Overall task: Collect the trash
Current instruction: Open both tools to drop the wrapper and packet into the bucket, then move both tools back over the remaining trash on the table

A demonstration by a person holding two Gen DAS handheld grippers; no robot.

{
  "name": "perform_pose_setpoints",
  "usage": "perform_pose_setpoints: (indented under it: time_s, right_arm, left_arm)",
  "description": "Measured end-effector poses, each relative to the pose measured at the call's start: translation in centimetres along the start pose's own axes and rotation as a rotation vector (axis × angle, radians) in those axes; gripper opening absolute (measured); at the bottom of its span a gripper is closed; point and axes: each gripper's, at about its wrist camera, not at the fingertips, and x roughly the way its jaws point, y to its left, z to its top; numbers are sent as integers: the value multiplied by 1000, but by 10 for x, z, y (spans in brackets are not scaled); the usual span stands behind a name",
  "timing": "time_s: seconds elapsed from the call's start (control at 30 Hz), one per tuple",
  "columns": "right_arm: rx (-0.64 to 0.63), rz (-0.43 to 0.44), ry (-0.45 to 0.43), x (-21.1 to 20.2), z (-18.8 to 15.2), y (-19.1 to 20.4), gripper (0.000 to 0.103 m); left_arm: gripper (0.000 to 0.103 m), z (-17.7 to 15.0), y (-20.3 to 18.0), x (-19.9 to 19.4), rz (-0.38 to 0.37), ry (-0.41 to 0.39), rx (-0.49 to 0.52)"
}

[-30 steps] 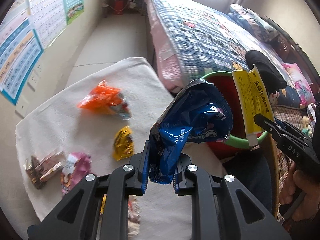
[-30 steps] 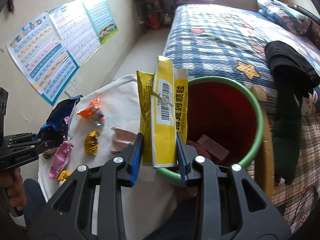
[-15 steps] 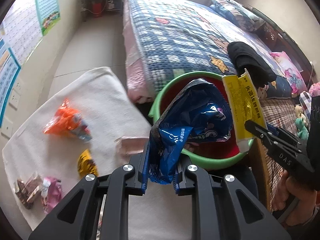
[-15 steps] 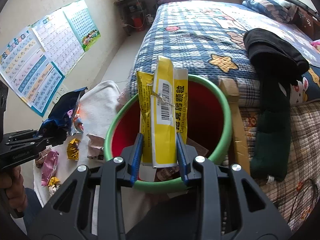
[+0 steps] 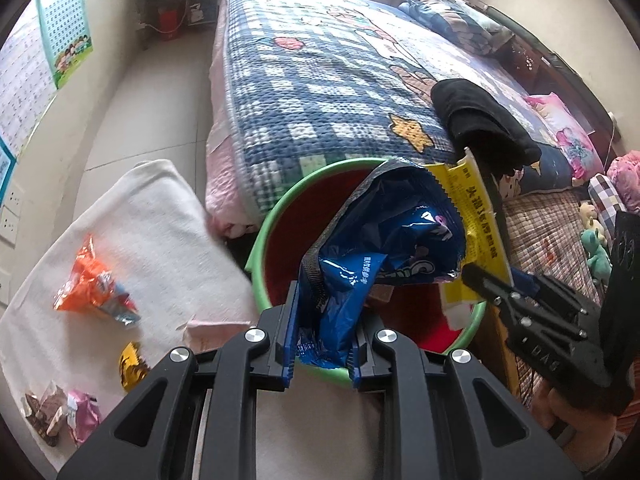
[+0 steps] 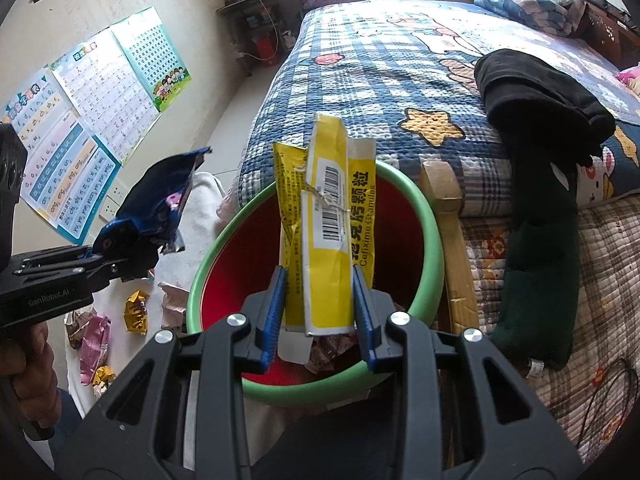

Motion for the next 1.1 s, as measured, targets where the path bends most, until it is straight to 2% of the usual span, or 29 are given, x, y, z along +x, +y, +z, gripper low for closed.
perform_pose_setpoints:
  time_s: [0.17, 0.27, 0.3, 0.33, 0.37, 0.43, 0.53, 0.57, 0.67, 0.7, 1.1]
  right_arm:
    - [13, 12, -4, 1, 3, -1, 33]
    - [13, 17, -6, 0, 5, -1, 37]
    - [13, 18, -6, 0, 6, -1, 38]
    - [13, 15, -9, -1, 6, -1, 45]
    - [13, 10, -15, -2, 6, -1, 54]
    - [13, 8, -19, -4, 6, -1, 64]
    - [8, 2, -21, -5, 4, 0, 73]
    - [6, -2, -19, -5, 3, 1, 81]
    - [2, -14, -11, -3, 2, 5, 96]
    - [-2, -18, -6, -3, 1, 7, 98]
    - [-63, -2, 6, -9, -7, 49, 98]
  left_arm:
    - [20, 8, -6, 1, -13, -6, 2]
    - [39, 13, -5, 2, -38, -10, -17]
    - [51, 14, -5, 1, -41, -19, -23]
    - [61, 15, -5, -2, -44, -32, -28]
    - [66, 15, -5, -4, -44, -41, -29]
    - [77, 16, -5, -8, -41, -61, -26]
    - [85, 14, -2, -13, -28, -77, -30]
    - [87, 12, 0, -15, -20, -80, -36]
    - [92, 7, 10, -20, -5, -85, -57]
    - [95, 5, 13, -21, -3, -87, -64]
    - [95, -36, 64, -46, 31, -87, -148]
